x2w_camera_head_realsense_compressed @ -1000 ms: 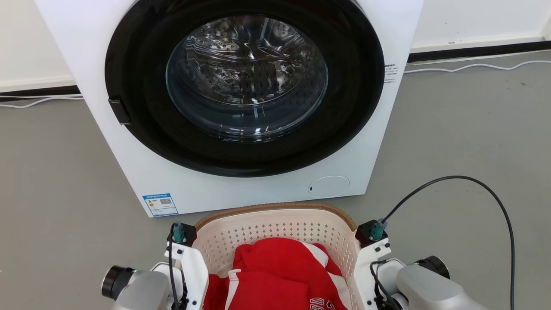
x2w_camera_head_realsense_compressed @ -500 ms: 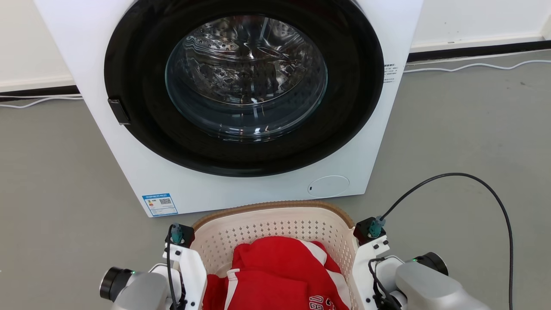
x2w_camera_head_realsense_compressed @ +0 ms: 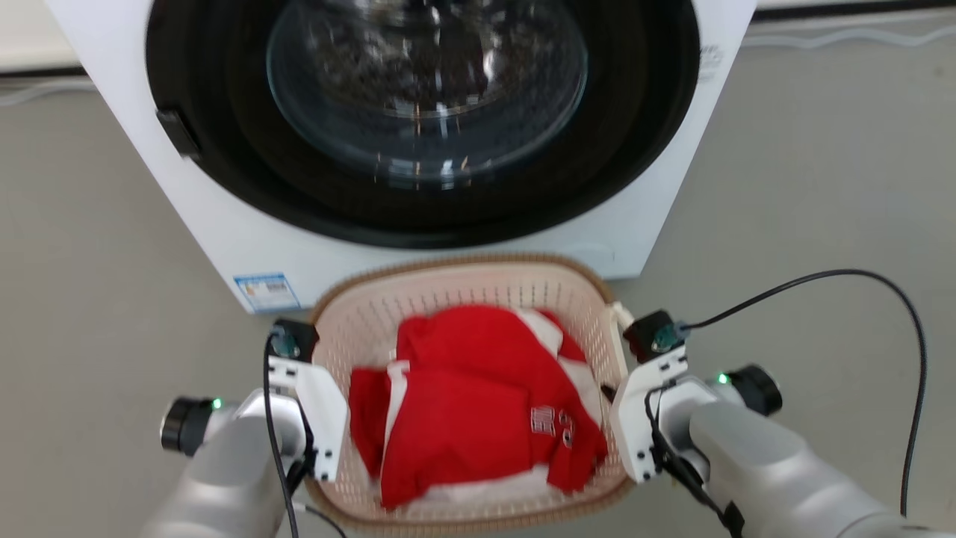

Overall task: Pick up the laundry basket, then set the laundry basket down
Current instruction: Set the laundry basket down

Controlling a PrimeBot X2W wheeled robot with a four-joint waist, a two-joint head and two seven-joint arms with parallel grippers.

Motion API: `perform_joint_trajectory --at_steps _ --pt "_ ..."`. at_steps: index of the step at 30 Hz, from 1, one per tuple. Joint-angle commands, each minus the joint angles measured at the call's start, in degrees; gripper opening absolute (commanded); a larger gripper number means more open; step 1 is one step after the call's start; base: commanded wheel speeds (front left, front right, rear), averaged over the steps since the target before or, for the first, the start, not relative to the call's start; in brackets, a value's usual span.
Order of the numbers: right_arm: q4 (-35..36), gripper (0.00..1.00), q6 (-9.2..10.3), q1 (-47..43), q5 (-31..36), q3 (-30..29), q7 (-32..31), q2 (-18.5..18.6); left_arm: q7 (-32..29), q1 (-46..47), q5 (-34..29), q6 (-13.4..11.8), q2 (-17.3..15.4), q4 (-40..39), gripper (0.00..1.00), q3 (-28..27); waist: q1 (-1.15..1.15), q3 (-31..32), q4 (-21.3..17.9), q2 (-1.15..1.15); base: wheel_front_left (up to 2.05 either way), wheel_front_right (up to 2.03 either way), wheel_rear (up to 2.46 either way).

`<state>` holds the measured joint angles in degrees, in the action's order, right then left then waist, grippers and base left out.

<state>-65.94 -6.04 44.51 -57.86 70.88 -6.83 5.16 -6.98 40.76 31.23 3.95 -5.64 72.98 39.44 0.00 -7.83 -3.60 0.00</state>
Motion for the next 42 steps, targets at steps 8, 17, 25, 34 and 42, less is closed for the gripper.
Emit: perform_joint_trajectory --at_steps 8,17,25,34,42 --pt "0.5 0.0 -1.45 7.5 4.1 -0.5 13.8 -2.3 8.1 6.8 -1.0 -1.9 -2.9 -1.5 0.0 -1.3 0.0 -17.4 0.0 0.0 0.0 0.0 0.0" --pt "-2.1 0.0 -1.45 12.2 6.8 -2.6 20.1 -2.3 15.6 13.9 -1.3 -3.4 -5.5 -1.7 0.0 -2.0 0.0 -33.5 -0.6 0.0 0.0 0.0 0.0" --pt "-4.9 0.0 -1.45 16.3 9.7 -6.3 21.7 -2.3 20.3 19.0 -1.4 -4.0 -6.4 -1.8 0.0 -2.5 0.0 -41.6 -0.1 0.0 0.0 0.0 0.0" --pt "-5.5 0.0 -1.45 19.3 19.4 -18.6 21.8 -2.3 21.9 21.9 -1.4 -3.9 -7.3 -2.3 0.0 -3.3 0.0 -45.1 0.7 0.0 0.0 0.0 0.0" --pt "-3.2 0.0 -1.45 15.6 26.0 -26.3 21.8 -2.3 22.0 22.5 -1.8 -3.3 -7.4 -1.4 0.0 -2.8 0.0 -45.5 0.4 0.0 0.0 0.0 0.0"
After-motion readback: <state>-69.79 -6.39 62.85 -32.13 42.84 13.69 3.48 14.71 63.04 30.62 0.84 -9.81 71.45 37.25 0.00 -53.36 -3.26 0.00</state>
